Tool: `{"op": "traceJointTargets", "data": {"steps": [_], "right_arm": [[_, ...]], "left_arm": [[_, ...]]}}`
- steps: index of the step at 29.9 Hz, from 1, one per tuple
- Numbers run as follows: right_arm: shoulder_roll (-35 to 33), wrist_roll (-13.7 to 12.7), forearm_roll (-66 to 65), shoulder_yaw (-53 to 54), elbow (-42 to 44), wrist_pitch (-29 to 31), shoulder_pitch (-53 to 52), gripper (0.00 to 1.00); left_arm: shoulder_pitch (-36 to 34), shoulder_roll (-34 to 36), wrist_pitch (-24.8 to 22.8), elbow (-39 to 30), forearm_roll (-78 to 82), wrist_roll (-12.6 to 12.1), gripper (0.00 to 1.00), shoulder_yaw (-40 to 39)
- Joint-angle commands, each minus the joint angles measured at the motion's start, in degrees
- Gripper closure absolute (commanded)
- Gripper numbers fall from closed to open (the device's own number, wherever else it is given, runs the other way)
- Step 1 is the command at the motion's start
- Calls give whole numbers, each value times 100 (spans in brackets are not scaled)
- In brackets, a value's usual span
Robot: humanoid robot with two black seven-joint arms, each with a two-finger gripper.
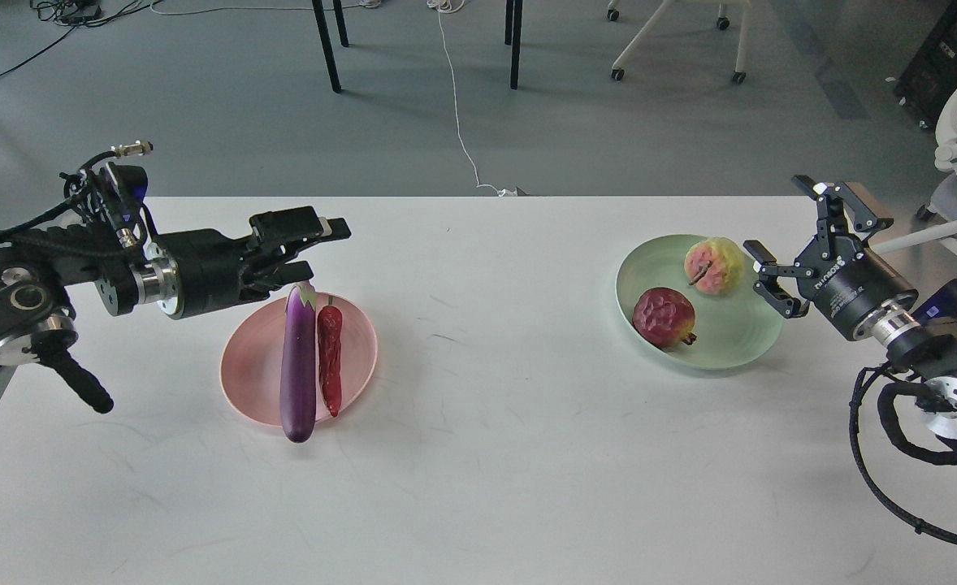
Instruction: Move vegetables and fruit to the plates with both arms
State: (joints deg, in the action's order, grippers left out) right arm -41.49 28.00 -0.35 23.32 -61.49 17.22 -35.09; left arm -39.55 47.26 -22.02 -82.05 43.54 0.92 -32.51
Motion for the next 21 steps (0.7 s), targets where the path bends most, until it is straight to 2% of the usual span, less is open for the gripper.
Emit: {"op": "traceJointTargets", "data": {"steps": [1,5,8,13,15,18,21], "right_arm": [[36,0,0,-30,14,-34,-252,2],[44,0,9,-196,-12,-34,-568,1],[62,0,9,-302,-4,-43,-859,1],[386,0,26,-188,58,-43,-965,1],[632,0,44,-188,93,-52,-982,1],[817,0,61,-197,215,-61,-965,1],[1098,0,79,-188,269,-113,-886,1]], "left_arm": [[9,-357,758,197,-678,689,0,-10],[97,-822,1585,259,-1232,857,0,-18],[420,-1174,1771,321,-1357,919,0,-403],[1256,-2017,1535,952,-1269,892,0,-1923],[1415,-2387,1280,1277,-1190,892,0,-2241],[1608,-2529,963,1524,-1163,919,0,-2540],[1688,-2687,945,1578,-1163,936,0,-2821]]}}
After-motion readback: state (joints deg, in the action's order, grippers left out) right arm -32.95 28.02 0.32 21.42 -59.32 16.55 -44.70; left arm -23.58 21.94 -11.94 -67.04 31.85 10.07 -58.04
